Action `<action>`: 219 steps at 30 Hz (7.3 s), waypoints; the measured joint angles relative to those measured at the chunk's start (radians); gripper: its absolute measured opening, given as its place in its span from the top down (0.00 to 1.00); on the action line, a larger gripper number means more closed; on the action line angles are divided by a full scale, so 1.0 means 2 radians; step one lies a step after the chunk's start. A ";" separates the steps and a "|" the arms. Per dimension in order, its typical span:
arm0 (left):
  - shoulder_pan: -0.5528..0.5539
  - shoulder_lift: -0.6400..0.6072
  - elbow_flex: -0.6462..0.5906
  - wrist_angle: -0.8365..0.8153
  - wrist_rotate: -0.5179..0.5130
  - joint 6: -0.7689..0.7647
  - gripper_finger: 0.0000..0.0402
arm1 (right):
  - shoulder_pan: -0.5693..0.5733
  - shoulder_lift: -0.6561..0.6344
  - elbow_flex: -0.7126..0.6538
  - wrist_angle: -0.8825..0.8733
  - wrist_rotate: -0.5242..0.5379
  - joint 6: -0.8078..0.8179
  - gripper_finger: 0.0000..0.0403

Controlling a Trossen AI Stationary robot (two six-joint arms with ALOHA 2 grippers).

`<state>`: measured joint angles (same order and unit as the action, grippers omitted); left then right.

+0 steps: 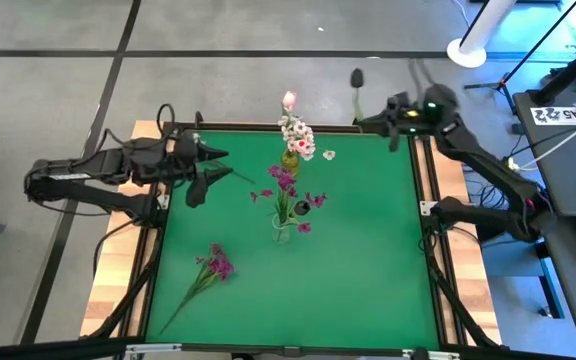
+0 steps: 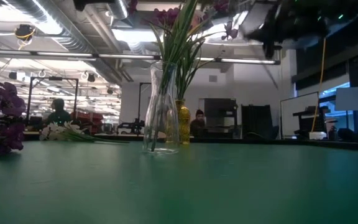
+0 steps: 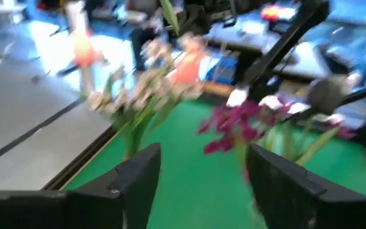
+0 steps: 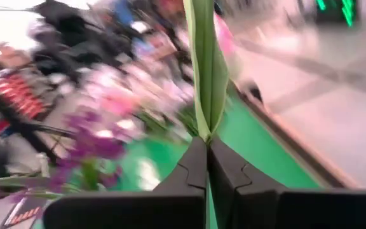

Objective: Sort flowers into vase by color
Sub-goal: Put the black flower into the transparent vase

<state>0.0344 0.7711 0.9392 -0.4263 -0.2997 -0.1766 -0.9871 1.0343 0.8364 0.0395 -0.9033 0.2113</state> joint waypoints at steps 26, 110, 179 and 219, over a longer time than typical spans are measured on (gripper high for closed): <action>-0.078 0.065 -0.177 0.253 0.047 -0.059 0.44 | 0.372 -0.072 0.001 0.291 0.168 -0.019 1.00; -0.213 0.215 -0.070 0.516 -0.173 0.185 0.44 | 0.530 0.282 0.185 0.204 0.364 -0.159 1.00; -0.230 0.219 -0.066 0.427 -0.263 0.139 1.00 | 0.530 0.053 0.184 -0.047 0.276 -0.134 0.33; -0.198 0.234 -0.066 0.354 -0.225 0.041 1.00 | 0.530 0.062 0.184 -0.202 0.382 -0.119 0.33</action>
<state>-0.3626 1.2396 0.8074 0.2810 -0.7494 -0.0940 0.0727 1.1573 1.2053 -0.3645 -0.1398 -0.0269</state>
